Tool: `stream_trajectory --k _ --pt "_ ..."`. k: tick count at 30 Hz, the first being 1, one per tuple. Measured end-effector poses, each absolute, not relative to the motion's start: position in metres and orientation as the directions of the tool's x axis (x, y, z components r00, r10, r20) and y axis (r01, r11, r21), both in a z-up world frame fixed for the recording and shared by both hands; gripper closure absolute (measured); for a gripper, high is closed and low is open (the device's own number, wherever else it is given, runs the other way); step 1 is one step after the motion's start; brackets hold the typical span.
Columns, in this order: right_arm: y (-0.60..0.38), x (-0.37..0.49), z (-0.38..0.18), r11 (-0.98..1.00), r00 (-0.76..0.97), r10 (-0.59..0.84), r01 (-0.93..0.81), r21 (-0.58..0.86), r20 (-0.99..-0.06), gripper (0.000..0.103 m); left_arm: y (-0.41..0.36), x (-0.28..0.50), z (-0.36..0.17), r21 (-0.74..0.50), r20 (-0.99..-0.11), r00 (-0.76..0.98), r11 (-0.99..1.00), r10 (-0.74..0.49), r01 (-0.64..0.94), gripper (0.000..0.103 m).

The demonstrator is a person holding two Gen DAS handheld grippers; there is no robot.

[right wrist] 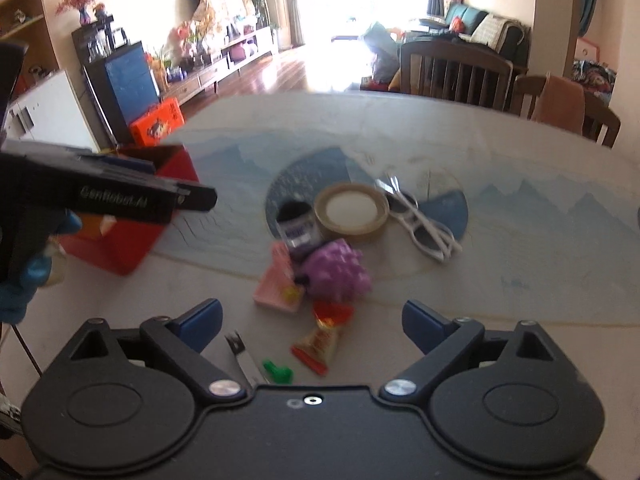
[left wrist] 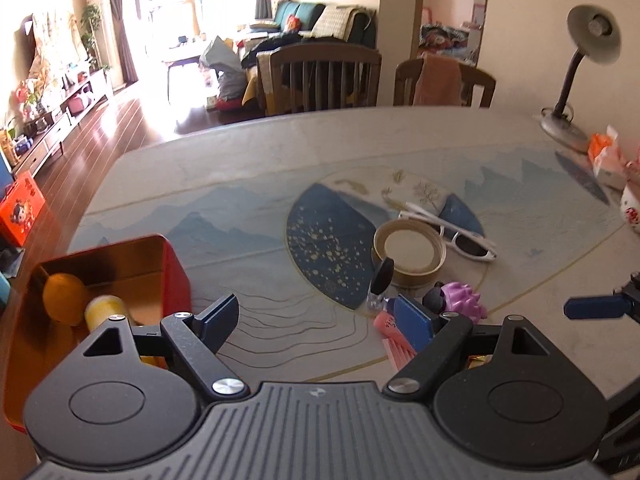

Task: Organize rigid objects
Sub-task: 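Withdraw both tools from the box and move them back over the table items, then grasp the red snack packet with the right tool while the left tool grasps the small black item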

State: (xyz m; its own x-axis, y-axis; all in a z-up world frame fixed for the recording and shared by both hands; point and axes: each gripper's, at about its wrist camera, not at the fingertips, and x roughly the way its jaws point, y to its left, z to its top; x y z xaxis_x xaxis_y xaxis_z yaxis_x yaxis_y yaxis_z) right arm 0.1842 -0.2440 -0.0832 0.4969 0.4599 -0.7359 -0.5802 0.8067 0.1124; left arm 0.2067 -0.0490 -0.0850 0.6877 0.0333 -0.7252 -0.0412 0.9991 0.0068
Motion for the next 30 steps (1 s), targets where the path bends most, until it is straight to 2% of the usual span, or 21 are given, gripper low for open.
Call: stream_trajectory --k 2,5,9,19,20,21,23,28,30 --pt "-0.246 0.187 -0.091 0.798 0.479 0.458 -0.592 0.110 -0.749 0.012 -0.055 0.214 -0.092 0.019 -0.737 0.675 0.998 0.049 -0.052 0.018" --pt "-0.246 0.193 -0.101 0.796 0.460 0.453 -0.594 0.115 -0.763 0.022 -0.062 0.224 -0.101 0.025 -0.745 0.665 0.998 0.056 -0.055 0.018" --pt "-0.242 0.202 -0.111 0.787 0.426 0.462 -0.600 0.139 -0.778 0.030 -0.071 0.238 -0.107 0.042 -0.741 0.667 0.997 0.070 -0.058 0.018" --pt "-0.238 0.216 -0.128 0.769 0.362 0.485 -0.610 0.191 -0.797 0.046 -0.079 0.270 -0.125 0.039 -0.763 0.643 0.998 0.065 -0.055 0.018" --pt "-0.238 0.217 -0.129 0.769 0.358 0.485 -0.609 0.194 -0.798 0.048 -0.079 0.272 -0.127 0.034 -0.765 0.641 0.998 0.060 -0.052 0.022" --pt "-0.237 0.218 -0.129 0.768 0.355 0.485 -0.610 0.195 -0.799 0.049 -0.079 0.273 -0.129 0.030 -0.767 0.639 0.999 0.051 -0.044 0.031" --pt "-0.236 0.219 -0.131 0.766 0.349 0.487 -0.612 0.199 -0.800 0.051 -0.080 0.277 -0.132 0.032 -0.778 0.627 0.999 0.044 -0.031 0.041" --pt "-0.235 0.220 -0.132 0.764 0.346 0.484 -0.615 0.196 -0.804 0.060 -0.080 0.282 -0.137 0.008 -0.788 0.616 1.000 0.011 -0.006 0.044" --pt "-0.235 0.220 -0.131 0.769 0.349 0.479 -0.609 0.193 -0.805 0.068 -0.081 0.284 -0.139 -0.002 -0.792 0.611 1.000 -0.010 0.014 0.054"
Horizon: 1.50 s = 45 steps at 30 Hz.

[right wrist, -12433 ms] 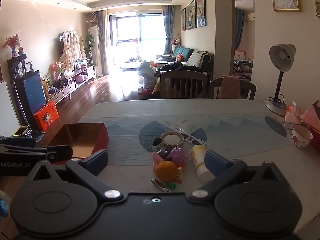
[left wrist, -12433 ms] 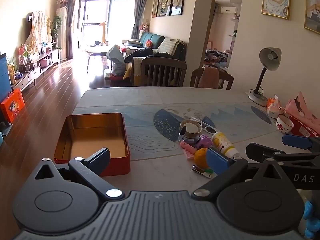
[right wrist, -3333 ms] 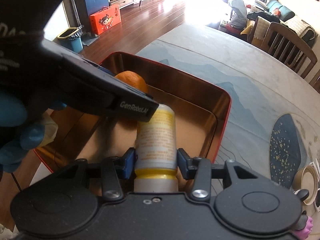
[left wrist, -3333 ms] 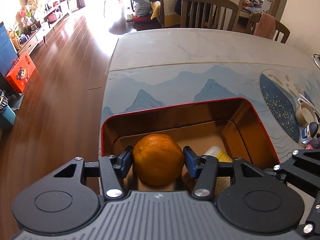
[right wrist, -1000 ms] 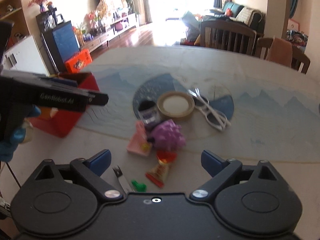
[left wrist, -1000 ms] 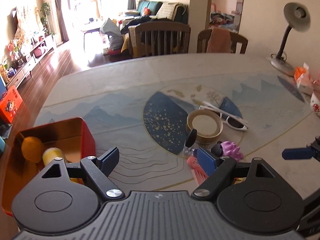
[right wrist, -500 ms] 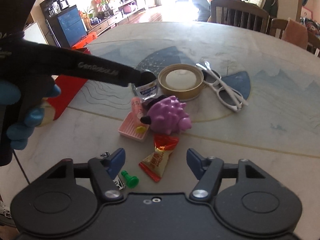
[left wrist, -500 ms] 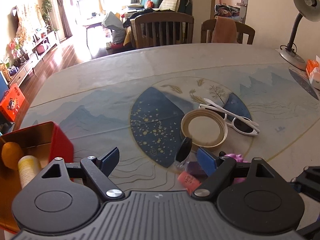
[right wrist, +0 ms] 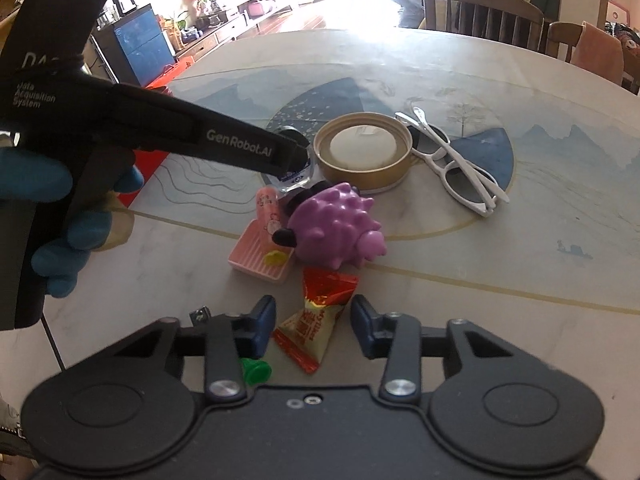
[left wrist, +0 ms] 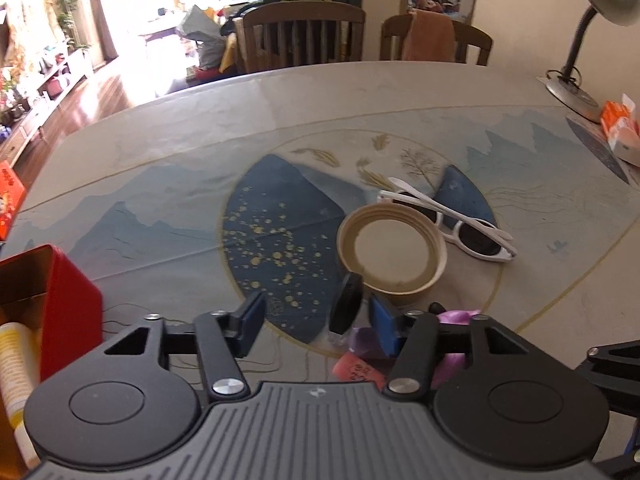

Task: Organize rigid objects
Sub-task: 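Grasp the red snack packet with the right tool while the left tool grasps the small black item, then carry the snack packet in the right tool and the black item in the left tool to the box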

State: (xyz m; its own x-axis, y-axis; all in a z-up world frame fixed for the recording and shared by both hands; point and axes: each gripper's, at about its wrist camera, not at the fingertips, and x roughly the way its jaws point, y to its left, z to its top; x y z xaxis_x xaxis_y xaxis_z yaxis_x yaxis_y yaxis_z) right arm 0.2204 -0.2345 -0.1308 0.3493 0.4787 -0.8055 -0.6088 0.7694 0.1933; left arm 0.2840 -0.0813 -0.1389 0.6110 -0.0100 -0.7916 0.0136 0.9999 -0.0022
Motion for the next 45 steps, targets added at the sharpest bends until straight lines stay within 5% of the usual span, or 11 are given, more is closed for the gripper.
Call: stream_trajectory --k 10,26,45 --pt "-0.241 0.217 -0.129 0.801 0.381 0.445 -0.573 0.171 -0.810 0.083 -0.087 0.288 -0.146 -0.014 -0.804 0.592 0.998 -0.046 0.058 0.087" --pt "-0.260 0.200 -0.095 0.869 0.487 0.419 -0.458 0.185 -0.766 0.084 -0.062 0.259 -0.118 -0.052 -0.796 0.603 0.998 -0.052 0.018 0.088" --pt "-0.182 0.171 -0.030 0.832 0.565 0.503 -0.521 0.190 -0.653 0.084 0.026 0.191 -0.050 -0.081 -0.747 0.665 0.996 -0.030 -0.045 0.088"
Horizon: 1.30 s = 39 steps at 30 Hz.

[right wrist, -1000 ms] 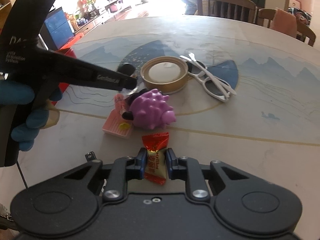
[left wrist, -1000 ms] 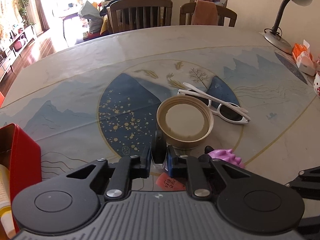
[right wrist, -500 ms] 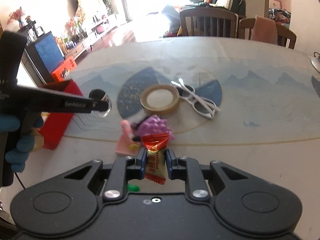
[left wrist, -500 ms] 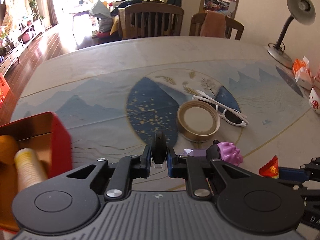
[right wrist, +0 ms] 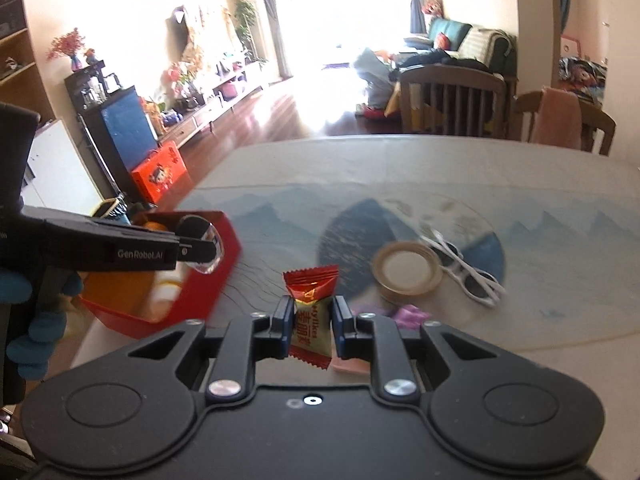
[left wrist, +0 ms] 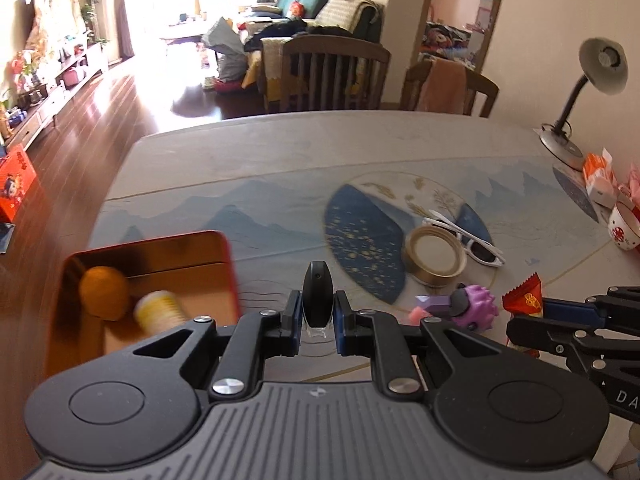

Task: Organize rigid objects
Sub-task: 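Carry the snack packet in the right tool and the black item in the left tool to the box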

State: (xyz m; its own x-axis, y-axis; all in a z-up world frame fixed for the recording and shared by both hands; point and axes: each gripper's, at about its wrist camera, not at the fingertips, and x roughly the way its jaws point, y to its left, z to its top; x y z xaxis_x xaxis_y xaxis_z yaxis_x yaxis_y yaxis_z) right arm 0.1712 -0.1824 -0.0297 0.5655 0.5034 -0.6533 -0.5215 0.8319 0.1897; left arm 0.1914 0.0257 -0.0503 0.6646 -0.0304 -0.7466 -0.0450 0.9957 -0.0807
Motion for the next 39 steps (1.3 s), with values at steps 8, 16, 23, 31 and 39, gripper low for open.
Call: stream_trajectory --k 8,16,23,31,39 --pt "-0.133 0.166 -0.022 0.798 0.551 0.547 -0.570 0.194 -0.630 0.084 0.079 0.169 -0.043 -0.080 -0.741 0.672 0.991 0.015 -0.110 0.088" --pt "-0.082 0.172 -0.026 0.777 0.522 0.560 -0.600 0.190 -0.643 0.084 0.129 0.152 -0.051 -0.069 -0.754 0.654 0.983 0.062 -0.173 0.088" --pt "-0.039 0.185 -0.035 0.761 0.495 0.551 -0.628 0.162 -0.672 0.084 0.158 0.151 -0.066 -0.065 -0.776 0.627 0.979 0.071 -0.192 0.088" --pt "0.009 0.210 -0.046 0.743 0.467 0.531 -0.658 0.123 -0.707 0.084 0.180 0.166 -0.087 -0.059 -0.804 0.589 0.975 0.080 -0.213 0.088" --pt "0.043 0.233 -0.066 0.732 0.428 0.506 -0.673 0.111 -0.749 0.084 0.193 0.180 -0.104 -0.031 -0.822 0.559 0.973 0.106 -0.230 0.088"
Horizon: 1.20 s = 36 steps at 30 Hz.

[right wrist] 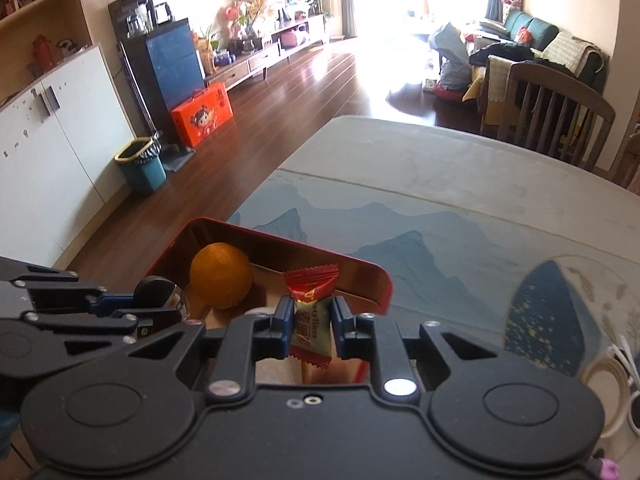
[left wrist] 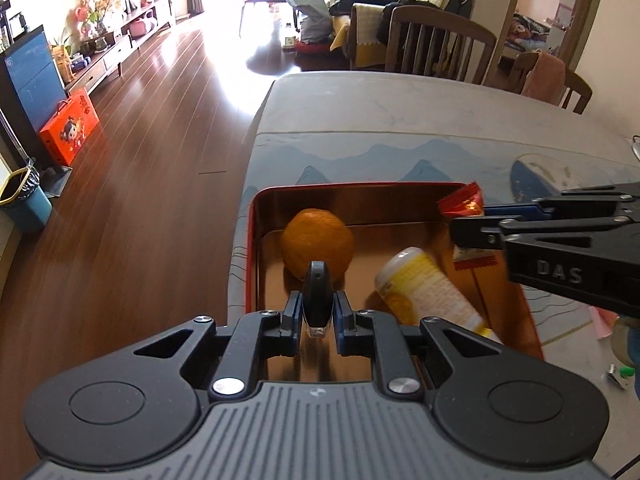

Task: Organize rigid objects
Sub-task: 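Carry the snack packet in the right tool and the black item in the left tool to the box, then open the right tool over the box while the left tool drops the black item inside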

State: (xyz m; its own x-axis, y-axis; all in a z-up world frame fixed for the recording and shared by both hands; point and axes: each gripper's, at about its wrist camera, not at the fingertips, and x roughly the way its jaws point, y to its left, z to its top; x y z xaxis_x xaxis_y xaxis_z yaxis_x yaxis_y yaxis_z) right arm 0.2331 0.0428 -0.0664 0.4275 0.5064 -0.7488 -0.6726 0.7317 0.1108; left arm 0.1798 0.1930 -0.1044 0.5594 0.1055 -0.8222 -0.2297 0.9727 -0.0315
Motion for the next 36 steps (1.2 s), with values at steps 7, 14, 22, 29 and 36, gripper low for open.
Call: stream_trajectory --k 7,14,22,29,36 --pt "0.064 0.245 -0.081 0.719 0.395 0.488 -0.687 0.102 -0.778 0.084 0.199 0.189 -0.116 -0.021 -0.838 0.536 0.975 0.104 -0.222 0.087" --pt "0.075 0.251 -0.092 0.710 0.355 0.467 -0.696 0.104 -0.810 0.084 0.201 0.194 -0.124 -0.030 -0.845 0.527 0.976 0.091 -0.216 0.088" --pt "0.081 0.251 -0.094 0.697 0.335 0.453 -0.711 0.093 -0.826 0.083 0.201 0.199 -0.127 -0.037 -0.854 0.516 0.980 0.071 -0.196 0.087" --pt "0.074 0.254 -0.092 0.712 0.335 0.456 -0.693 0.113 -0.825 0.078 0.202 0.202 -0.125 -0.034 -0.857 0.509 0.980 0.074 -0.198 0.087" --pt "0.057 0.250 -0.083 0.725 0.342 0.477 -0.674 0.142 -0.810 0.076 0.203 0.201 -0.120 -0.034 -0.858 0.508 0.978 0.078 -0.207 0.087"
